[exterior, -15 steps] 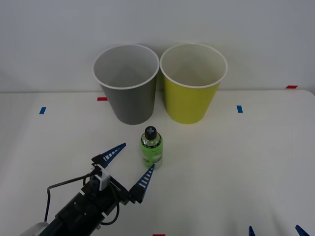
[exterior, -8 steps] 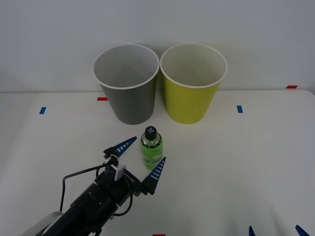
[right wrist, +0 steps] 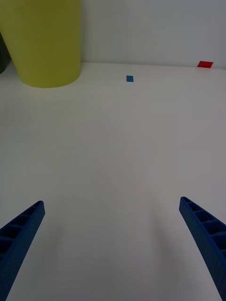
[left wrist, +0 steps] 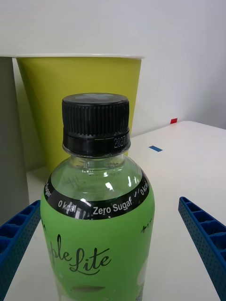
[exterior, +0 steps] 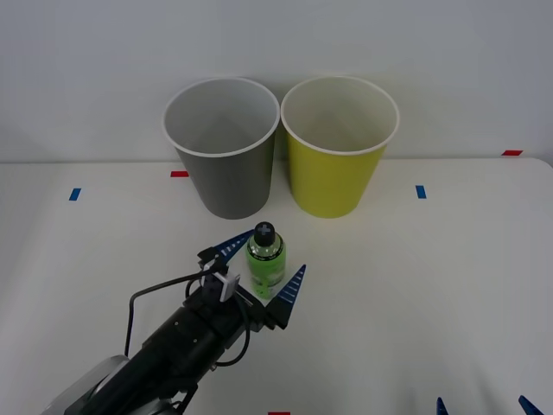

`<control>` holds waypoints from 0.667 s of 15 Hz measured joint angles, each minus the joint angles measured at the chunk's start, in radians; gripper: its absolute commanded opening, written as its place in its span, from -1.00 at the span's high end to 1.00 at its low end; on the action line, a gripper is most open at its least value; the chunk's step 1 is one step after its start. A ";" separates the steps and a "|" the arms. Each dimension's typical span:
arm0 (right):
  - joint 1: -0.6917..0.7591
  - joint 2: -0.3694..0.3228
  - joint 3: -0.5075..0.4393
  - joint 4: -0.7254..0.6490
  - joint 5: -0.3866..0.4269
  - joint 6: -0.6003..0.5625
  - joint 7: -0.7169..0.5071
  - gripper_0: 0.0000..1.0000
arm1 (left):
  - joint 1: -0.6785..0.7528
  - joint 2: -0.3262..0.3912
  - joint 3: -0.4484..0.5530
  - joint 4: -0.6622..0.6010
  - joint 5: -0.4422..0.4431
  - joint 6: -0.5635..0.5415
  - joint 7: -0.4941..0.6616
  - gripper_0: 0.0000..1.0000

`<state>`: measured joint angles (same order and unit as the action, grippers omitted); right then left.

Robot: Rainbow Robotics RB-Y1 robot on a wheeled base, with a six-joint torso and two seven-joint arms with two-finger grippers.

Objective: Put cans in the gray bin and PET bottles in the light green bin.

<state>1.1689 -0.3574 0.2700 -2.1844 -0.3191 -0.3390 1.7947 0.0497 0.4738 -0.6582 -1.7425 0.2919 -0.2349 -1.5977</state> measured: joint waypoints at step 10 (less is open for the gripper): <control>0.000 0.000 0.000 0.000 0.000 0.000 0.000 -1.00 | -0.016 -0.044 0.000 0.000 -0.005 0.048 -0.020 0.85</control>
<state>1.1689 -0.3574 0.2700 -2.1844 -0.3191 -0.3390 1.7947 0.0338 0.4295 -0.6582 -1.7425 0.2872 -0.1872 -1.6178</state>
